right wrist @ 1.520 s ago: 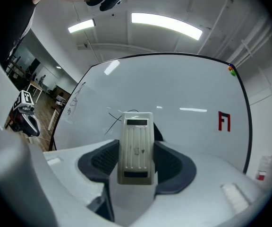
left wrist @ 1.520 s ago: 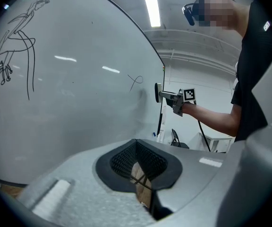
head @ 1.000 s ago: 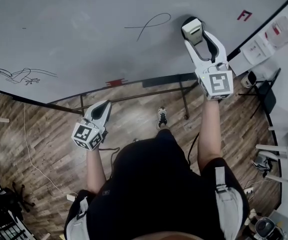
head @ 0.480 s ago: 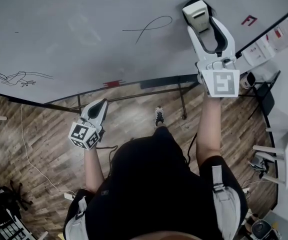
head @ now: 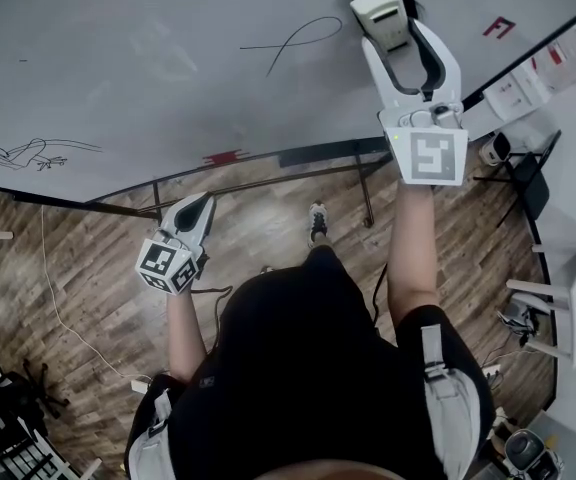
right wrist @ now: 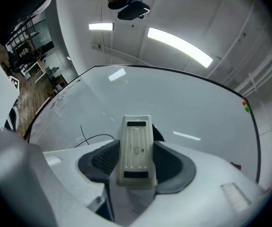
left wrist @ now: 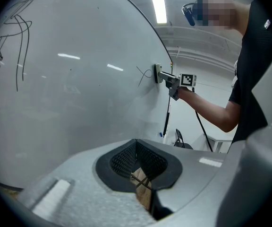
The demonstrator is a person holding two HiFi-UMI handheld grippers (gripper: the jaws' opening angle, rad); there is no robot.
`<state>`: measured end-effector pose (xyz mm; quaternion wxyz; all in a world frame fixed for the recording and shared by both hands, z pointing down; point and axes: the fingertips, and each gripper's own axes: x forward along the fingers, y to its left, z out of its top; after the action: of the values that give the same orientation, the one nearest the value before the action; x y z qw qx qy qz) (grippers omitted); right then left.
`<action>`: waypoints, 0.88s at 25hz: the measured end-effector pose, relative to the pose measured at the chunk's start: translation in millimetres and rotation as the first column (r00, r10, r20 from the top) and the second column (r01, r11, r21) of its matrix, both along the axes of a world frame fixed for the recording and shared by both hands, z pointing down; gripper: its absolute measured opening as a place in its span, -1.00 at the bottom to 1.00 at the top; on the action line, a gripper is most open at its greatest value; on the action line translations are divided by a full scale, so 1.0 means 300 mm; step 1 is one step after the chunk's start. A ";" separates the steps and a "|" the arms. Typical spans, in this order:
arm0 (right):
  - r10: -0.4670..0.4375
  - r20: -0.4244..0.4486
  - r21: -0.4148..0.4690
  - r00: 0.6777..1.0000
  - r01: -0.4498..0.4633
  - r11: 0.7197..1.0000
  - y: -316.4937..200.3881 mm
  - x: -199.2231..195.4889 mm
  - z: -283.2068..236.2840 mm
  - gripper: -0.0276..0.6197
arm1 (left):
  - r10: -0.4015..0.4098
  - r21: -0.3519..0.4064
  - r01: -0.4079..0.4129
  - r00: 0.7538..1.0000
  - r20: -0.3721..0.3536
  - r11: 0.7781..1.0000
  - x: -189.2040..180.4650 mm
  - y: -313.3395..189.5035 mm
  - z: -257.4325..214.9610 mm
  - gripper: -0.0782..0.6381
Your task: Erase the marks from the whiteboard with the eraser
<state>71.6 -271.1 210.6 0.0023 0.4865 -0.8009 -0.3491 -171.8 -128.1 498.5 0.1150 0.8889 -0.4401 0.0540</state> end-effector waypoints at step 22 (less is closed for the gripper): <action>-0.056 -0.139 -0.064 0.989 0.047 0.997 0.026 -0.213 0.157 -0.21 | -0.059 -0.015 0.059 0.998 0.009 0.998 -0.084 0.073 0.018 -0.75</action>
<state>7.5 -263.4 257.7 0.0645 0.4395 -0.8213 -0.3579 -197.1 -106.1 504.0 0.1213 0.8744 -0.4662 0.0579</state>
